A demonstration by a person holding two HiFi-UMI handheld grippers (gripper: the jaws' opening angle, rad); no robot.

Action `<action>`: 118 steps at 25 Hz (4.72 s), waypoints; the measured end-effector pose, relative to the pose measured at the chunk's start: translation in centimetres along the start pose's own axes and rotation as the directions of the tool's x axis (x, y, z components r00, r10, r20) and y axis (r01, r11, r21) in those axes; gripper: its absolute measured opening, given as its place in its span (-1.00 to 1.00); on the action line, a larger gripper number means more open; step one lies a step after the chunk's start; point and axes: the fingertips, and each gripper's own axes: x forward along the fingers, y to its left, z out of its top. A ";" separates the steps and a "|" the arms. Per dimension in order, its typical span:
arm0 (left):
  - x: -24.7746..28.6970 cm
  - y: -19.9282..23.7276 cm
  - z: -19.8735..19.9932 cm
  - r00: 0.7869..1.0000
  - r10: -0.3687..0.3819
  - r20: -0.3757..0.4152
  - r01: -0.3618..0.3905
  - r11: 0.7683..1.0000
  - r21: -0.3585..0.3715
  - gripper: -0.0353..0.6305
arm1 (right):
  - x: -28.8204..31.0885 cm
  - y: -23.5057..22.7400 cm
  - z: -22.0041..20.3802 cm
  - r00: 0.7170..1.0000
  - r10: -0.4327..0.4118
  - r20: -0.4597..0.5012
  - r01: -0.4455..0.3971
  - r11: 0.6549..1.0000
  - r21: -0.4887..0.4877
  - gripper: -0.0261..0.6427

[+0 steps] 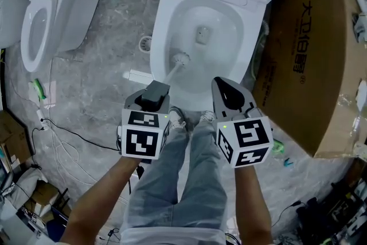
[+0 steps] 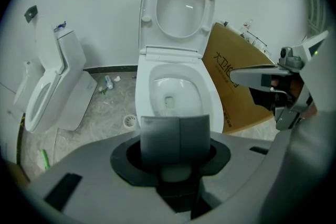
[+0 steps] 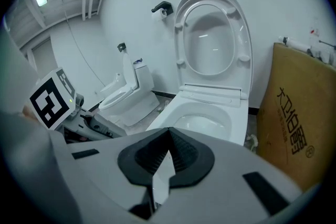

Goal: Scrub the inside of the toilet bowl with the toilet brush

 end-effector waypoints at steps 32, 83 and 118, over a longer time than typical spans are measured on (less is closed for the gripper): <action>3.1 -7.7 3.5 0.965 -0.263 0.016 0.260 0.960 0.100 -0.43 | -0.4 -3.2 -0.5 0.996 -0.086 0.008 0.085 0.993 0.086 -0.93; 8.3 1.3 11.7 0.981 -0.072 0.177 0.085 0.994 -0.063 -0.43 | 2.8 -2.1 -0.7 1.000 -0.013 -0.022 0.015 0.997 0.074 -0.93; 5.5 -2.4 0.8 0.991 -0.117 0.066 0.120 0.992 -0.044 -0.43 | 0.7 -0.1 -2.6 1.000 -0.016 -0.016 0.017 0.997 0.077 -0.93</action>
